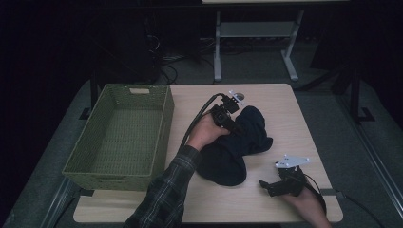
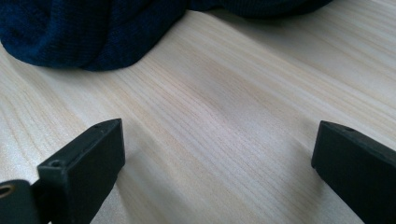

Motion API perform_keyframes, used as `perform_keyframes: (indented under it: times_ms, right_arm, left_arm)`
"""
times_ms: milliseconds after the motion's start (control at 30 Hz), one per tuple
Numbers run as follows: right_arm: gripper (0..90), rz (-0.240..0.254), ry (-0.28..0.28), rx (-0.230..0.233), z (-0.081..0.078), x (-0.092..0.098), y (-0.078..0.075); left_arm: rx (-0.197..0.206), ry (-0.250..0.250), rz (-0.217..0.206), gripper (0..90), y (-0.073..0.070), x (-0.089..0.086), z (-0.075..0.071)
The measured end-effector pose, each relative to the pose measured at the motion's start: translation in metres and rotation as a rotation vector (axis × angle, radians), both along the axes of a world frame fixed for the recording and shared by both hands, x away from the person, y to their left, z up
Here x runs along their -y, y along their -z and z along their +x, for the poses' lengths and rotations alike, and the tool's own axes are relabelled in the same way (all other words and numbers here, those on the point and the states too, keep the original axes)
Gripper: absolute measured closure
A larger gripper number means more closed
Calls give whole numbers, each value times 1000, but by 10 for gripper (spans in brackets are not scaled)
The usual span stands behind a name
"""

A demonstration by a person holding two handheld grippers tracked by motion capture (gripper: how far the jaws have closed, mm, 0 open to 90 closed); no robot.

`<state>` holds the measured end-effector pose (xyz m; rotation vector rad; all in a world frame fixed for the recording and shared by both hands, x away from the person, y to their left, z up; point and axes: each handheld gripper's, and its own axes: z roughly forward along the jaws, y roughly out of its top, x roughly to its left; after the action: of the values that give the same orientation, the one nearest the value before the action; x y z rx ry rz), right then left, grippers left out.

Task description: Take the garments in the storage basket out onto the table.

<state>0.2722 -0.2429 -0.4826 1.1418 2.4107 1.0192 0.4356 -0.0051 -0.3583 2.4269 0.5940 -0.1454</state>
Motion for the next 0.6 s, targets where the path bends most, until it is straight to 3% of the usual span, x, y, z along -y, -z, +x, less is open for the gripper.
perform_keyframes:
  times_ms: [200, 600]
  right_arm:
    - [22, 2, 1, -1, 0, 0, 0]
    - [22, 0, -3, 6, 0, 0, 0]
  left_arm:
    - [-6, -29, 15, 770, 9, -7, 8]
    - [-48, -115, 66, 749, 44, -28, 22]
